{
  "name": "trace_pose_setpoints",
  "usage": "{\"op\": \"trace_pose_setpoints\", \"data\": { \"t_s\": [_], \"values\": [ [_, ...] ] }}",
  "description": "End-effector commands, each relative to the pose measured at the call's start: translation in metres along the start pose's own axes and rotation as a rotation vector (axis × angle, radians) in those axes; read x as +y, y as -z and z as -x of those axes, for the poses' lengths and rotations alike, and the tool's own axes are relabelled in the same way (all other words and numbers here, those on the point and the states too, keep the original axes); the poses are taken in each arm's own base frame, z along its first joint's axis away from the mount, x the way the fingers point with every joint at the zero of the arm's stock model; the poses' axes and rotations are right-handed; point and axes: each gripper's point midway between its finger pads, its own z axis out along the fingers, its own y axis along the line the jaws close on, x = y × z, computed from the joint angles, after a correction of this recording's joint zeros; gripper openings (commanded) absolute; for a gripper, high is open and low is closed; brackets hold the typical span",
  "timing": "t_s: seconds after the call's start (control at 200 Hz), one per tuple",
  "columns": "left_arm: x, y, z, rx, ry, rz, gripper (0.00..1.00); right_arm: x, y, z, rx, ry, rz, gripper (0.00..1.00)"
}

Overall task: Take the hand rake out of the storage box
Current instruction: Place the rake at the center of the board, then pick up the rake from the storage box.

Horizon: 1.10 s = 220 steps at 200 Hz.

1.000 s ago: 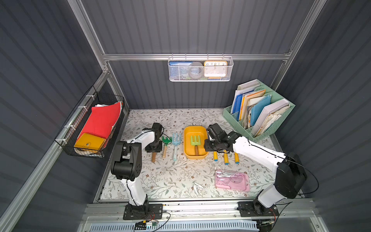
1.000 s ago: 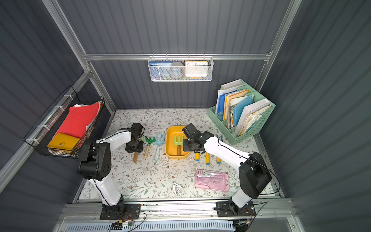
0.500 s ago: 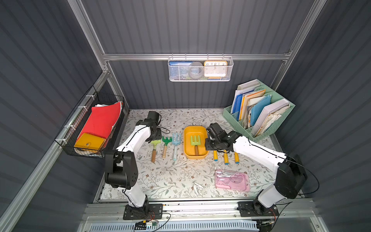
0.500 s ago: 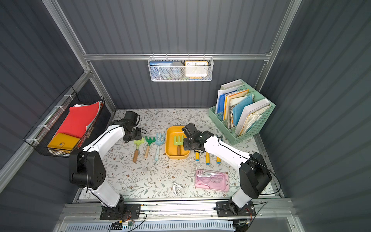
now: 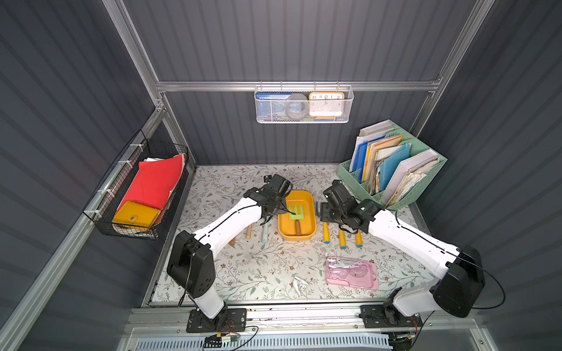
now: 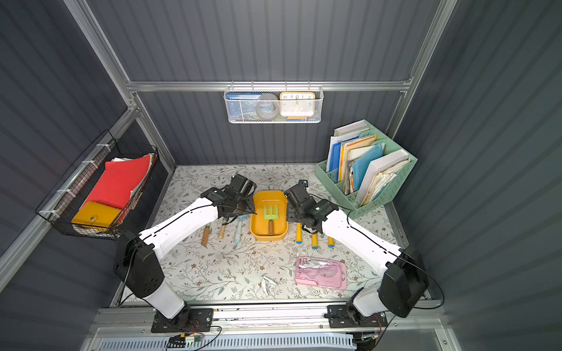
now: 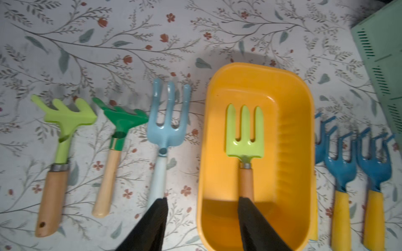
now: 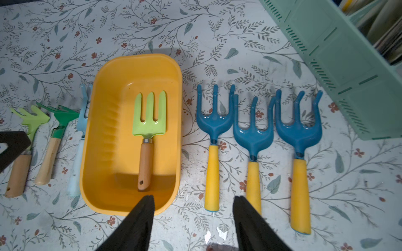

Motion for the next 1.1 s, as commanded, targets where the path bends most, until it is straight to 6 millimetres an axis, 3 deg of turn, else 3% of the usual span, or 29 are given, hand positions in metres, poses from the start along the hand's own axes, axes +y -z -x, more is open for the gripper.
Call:
{"op": "trace_pose_setpoints", "data": {
  "t_s": [0.0, 0.255, 0.5, 0.715, 1.096],
  "values": [
    [-0.023, -0.007, 0.000, -0.032, 0.043, 0.011, 0.57, -0.022, 0.004, -0.007, 0.006, -0.006, -0.062, 0.65],
    [-0.074, -0.024, -0.030, -0.004, 0.031, -0.048, 0.57, -0.045, 0.012, -0.006, -0.005, -0.045, -0.088, 0.65],
    [-0.100, -0.037, -0.053, 0.019, 0.025, -0.060, 0.57, -0.068, 0.022, -0.008, -0.015, -0.084, -0.114, 0.66],
    [-0.102, -0.051, -0.072, 0.052, 0.027, -0.036, 0.57, -0.075, 0.022, -0.011, -0.007, -0.097, -0.122, 0.66],
    [-0.085, -0.065, -0.088, 0.082, 0.038, 0.044, 0.53, -0.071, 0.016, -0.014, 0.014, -0.097, -0.110, 0.66]
  ]
}}
